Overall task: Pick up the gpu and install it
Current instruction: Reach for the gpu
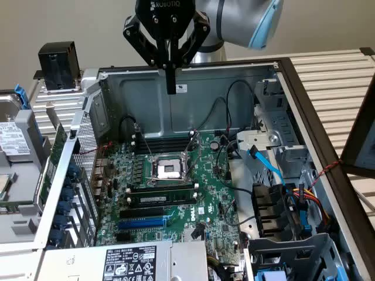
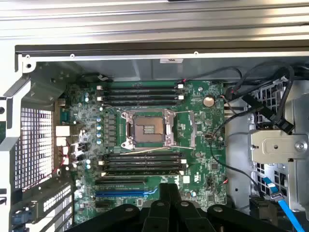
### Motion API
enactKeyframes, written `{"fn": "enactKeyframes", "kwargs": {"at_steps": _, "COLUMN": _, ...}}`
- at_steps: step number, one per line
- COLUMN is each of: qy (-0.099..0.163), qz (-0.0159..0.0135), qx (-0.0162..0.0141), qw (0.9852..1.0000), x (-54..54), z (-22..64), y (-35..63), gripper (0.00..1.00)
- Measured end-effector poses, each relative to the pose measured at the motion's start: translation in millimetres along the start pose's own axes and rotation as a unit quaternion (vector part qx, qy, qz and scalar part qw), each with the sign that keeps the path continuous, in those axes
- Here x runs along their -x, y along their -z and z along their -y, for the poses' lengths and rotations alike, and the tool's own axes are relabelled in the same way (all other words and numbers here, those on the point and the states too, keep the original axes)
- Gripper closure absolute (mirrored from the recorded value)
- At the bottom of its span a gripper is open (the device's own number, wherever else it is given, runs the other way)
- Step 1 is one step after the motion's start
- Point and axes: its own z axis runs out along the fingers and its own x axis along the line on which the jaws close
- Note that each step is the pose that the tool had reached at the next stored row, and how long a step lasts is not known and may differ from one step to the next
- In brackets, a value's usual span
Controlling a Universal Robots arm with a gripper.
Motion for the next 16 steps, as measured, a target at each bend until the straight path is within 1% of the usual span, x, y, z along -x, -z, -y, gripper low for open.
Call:
{"fn": "enactKeyframes", "kwargs": {"at_steps": 14, "qy": 0.000, "qz": 0.0000, "qx": 0.0000, "qw": 1.0000, "x": 0.0, "z": 0.0, "y": 0.0, "gripper": 0.89}}
{"fn": "enactKeyframes", "kwargs": {"at_steps": 16, "qy": 0.000, "qz": 0.0000, "qx": -0.0001, "qw": 1.0000, "x": -1.5, "z": 0.2, "y": 0.1, "gripper": 0.89}}
